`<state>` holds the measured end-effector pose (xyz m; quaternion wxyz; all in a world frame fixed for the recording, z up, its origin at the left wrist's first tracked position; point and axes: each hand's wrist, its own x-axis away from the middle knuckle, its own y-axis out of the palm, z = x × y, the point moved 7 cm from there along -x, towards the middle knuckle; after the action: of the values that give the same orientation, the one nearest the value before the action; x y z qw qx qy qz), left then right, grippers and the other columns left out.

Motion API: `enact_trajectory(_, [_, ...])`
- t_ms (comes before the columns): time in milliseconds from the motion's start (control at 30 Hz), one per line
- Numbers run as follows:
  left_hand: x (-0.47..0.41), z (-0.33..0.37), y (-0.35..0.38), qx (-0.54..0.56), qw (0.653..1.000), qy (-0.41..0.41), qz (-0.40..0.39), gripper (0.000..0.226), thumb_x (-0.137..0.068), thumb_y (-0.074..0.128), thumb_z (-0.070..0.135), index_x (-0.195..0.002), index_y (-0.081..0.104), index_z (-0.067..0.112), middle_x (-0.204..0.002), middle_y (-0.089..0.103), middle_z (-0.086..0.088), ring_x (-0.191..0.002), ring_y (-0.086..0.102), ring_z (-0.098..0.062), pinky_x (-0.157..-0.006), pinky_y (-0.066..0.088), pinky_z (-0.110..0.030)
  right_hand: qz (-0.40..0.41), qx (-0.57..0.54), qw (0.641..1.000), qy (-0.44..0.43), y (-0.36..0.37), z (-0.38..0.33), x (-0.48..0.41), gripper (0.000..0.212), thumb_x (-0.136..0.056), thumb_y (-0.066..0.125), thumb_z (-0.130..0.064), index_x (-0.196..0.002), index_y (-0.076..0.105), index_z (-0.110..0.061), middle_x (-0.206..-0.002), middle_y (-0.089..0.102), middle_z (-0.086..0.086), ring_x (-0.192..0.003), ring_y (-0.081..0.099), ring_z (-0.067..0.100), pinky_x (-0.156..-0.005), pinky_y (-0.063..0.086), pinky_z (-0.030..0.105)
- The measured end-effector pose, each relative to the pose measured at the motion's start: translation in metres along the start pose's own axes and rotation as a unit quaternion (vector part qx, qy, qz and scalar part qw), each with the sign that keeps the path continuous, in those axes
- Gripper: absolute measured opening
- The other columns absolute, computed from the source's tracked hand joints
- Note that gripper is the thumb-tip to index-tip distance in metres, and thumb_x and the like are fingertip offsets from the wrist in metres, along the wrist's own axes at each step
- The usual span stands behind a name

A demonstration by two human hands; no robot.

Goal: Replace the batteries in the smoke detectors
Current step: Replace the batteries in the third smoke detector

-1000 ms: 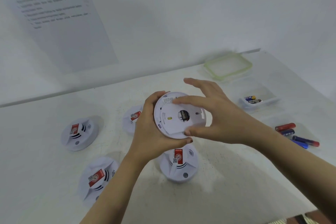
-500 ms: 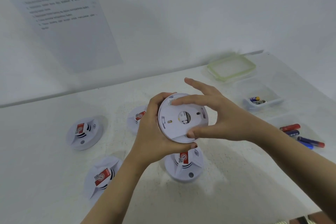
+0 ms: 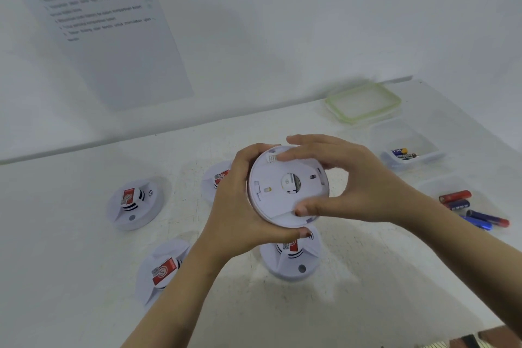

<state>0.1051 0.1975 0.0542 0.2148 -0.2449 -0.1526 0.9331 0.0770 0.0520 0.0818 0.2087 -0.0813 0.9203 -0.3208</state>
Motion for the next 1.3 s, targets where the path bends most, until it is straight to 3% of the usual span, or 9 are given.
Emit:
enact_trajectory(100, [-0.001,0.001,-0.001,0.007,1.000,-0.008,0.001,0.098,-0.041,0.093,0.029,-0.125,0.043,0.027,-0.124,0.056,0.016,-0.116,0.057,-0.008,-0.088,0.047,-0.014,0.023,0.064,0.997,-0.026,-0.006,-0.008,0.002,0.061,-0.064,0.081,-0.047,-0.118,0.060,-0.028,-0.133,0.054,-0.009,-0.126,0.045,0.000,-0.098,0.044,0.027])
enact_trajectory(333, [-0.001,0.004,0.003,-0.009,1.000,-0.014,-0.006,0.100,-0.037,0.095,0.024,-0.120,0.042,0.035,-0.119,0.057,0.022,-0.110,0.058,0.001,-0.081,0.047,-0.009,0.057,0.190,0.978,-0.071,-0.006,-0.023,0.005,0.062,-0.064,0.068,-0.058,-0.107,0.062,-0.014,-0.122,0.063,-0.003,-0.104,0.062,0.009,-0.073,0.054,0.032])
enact_trajectory(567, [0.001,0.008,0.007,-0.026,1.000,-0.010,0.010,0.089,-0.039,0.086,0.044,-0.117,0.042,0.039,-0.114,0.058,0.021,-0.105,0.059,0.001,-0.077,0.047,-0.008,0.089,0.205,0.970,-0.098,-0.005,-0.024,0.006,0.062,-0.061,0.071,-0.053,-0.100,0.062,-0.005,-0.110,0.067,0.006,-0.088,0.068,0.023,-0.061,0.056,0.037])
enact_trajectory(733, [0.000,0.009,0.006,-0.033,0.999,-0.007,0.031,0.087,-0.042,0.084,0.043,-0.117,0.042,0.038,-0.115,0.057,0.021,-0.105,0.060,-0.001,-0.078,0.050,-0.013,0.103,0.188,0.975,-0.065,-0.002,-0.017,0.009,0.065,-0.061,0.069,-0.052,-0.105,0.062,-0.006,-0.114,0.066,0.005,-0.092,0.066,0.022,-0.065,0.057,0.039])
enact_trajectory(933, [-0.002,0.008,0.004,-0.046,0.998,-0.005,0.052,0.093,-0.049,0.085,0.044,-0.131,0.044,0.028,-0.126,0.055,0.015,-0.119,0.054,-0.010,-0.092,0.051,-0.028,0.048,0.037,0.998,0.027,0.001,-0.006,0.007,0.079,-0.066,0.069,-0.059,-0.136,0.038,-0.037,-0.129,0.047,-0.029,-0.113,0.052,-0.003,-0.086,0.051,0.022])
enact_trajectory(1067, [-0.006,0.010,0.008,-0.067,0.997,0.018,0.040,0.112,-0.055,0.090,0.036,-0.146,0.025,0.029,-0.140,0.044,0.015,-0.129,0.047,-0.008,-0.101,0.046,-0.027,0.045,-0.059,0.995,0.065,0.008,-0.004,0.006,0.107,-0.056,0.084,-0.049,-0.137,0.015,-0.057,-0.120,0.041,-0.045,-0.117,0.046,-0.011,-0.087,0.045,0.010])
enact_trajectory(1133, [-0.007,0.010,0.010,-0.037,0.999,0.004,0.035,0.125,-0.054,0.093,0.029,-0.151,0.014,0.026,-0.141,0.037,0.029,-0.131,0.043,-0.001,-0.101,0.045,-0.020,0.064,-0.128,0.987,0.070,0.008,-0.002,0.006,0.106,-0.058,0.086,-0.035,-0.136,0.018,-0.059,-0.122,0.045,-0.033,-0.112,0.052,-0.007,-0.081,0.050,0.013])
enact_trajectory(1200, [-0.008,0.008,0.012,-0.009,1.000,-0.005,0.023,0.133,-0.051,0.092,0.031,-0.151,0.005,0.029,-0.144,0.036,0.026,-0.134,0.038,0.001,-0.103,0.039,-0.013,0.076,-0.221,0.970,0.065,0.009,0.000,0.006,0.097,-0.062,0.080,-0.031,-0.135,0.022,-0.058,-0.128,0.048,-0.016,-0.111,0.059,0.008,-0.080,0.056,0.029])
enact_trajectory(1300, [-0.010,0.003,0.013,0.003,1.000,-0.020,0.000,0.128,-0.046,0.092,0.037,-0.146,0.013,0.038,-0.144,0.036,0.027,-0.134,0.034,0.007,-0.100,0.030,-0.003,0.073,-0.384,0.919,0.051,0.014,0.004,0.009,0.084,-0.069,0.062,-0.026,-0.136,0.023,-0.055,-0.128,0.056,0.003,-0.108,0.062,0.027,-0.077,0.055,0.038])
